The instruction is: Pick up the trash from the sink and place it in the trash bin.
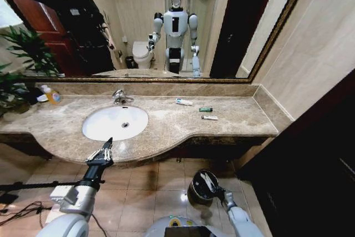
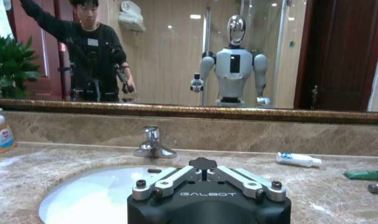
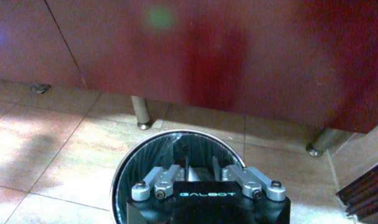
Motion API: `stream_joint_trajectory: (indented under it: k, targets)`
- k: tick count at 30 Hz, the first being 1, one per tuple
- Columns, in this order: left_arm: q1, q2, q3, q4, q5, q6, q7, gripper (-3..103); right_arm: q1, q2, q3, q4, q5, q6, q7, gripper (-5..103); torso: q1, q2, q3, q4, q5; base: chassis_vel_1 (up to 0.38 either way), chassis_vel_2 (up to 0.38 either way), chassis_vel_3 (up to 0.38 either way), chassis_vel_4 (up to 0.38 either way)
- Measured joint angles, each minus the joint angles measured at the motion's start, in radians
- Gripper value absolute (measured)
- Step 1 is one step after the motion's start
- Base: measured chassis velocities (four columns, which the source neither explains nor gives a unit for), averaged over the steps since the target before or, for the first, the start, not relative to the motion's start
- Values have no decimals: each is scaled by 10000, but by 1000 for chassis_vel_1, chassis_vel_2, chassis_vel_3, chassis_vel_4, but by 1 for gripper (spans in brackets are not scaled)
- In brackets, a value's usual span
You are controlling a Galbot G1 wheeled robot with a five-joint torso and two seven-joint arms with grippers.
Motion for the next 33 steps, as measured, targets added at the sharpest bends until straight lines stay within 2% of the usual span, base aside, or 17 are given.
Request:
stream_joint_trajectory:
  k: [1, 4, 6, 10, 11, 13, 16, 19, 21, 26, 30, 33]
  targets:
    - [0, 0, 0, 0, 0, 0, 0, 0, 0, 0, 0, 0, 0, 0, 0, 25, 0, 0, 0, 0, 0, 0, 0, 0, 0]
    - [0, 0, 0, 0, 0, 0, 0, 0, -51, -28, 1, 138, 12, 8, 35, 41, 0, 0, 0, 0, 0, 0, 0, 0, 0]
    - [0, 0, 0, 0, 0, 0, 0, 0, -54, -32, 4, 161, 12, 7, 38, 41, 0, 0, 0, 0, 0, 0, 0, 0, 0]
    - [0, 0, 0, 0, 0, 0, 0, 0, -103, -23, 7, 281, 12, -37, 58, 64, 0, 0, 0, 0, 0, 0, 0, 0, 0]
    - [0, 0, 0, 0, 0, 0, 0, 0, -103, -23, 7, 281, 12, -37, 58, 64, 0, 0, 0, 0, 0, 0, 0, 0, 0]
    - [0, 0, 0, 0, 0, 0, 0, 0, -184, -16, 3, 421, 4, -143, 58, 75, 0, 0, 0, 0, 0, 0, 0, 0, 0]
    - [0, 0, 0, 0, 0, 0, 0, 0, -246, -20, 0, 517, 3, -172, 57, 80, 0, 0, 0, 0, 0, 0, 0, 0, 0]
    - [0, 0, 0, 0, 0, 0, 0, 0, -338, -70, -3, 647, 11, -187, 48, 95, 0, 0, 0, 0, 0, 0, 0, 0, 0]
    - [0, 0, 0, 0, 0, 0, 0, 0, -367, -93, -3, 688, 24, -188, 48, 100, 0, 0, 0, 0, 0, 0, 0, 0, 0]
    - [0, 0, 0, 0, 0, 0, 0, 0, -630, -284, -32, 1180, 436, -300, 115, 100, 0, 0, 0, 0, 2, 0, 0, 0, 0]
    - [0, 0, 0, -1, 0, 0, 0, 0, -941, -594, -48, 1883, 968, -425, 197, 100, 0, 0, 0, -1, 2, 0, 0, 0, 0]
    - [0, 0, 0, 0, 0, 0, 0, 0, -1193, -1010, 27, 2767, 1709, -597, 300, 100, 0, 0, 0, -1, 0, 0, 0, 0, 0]
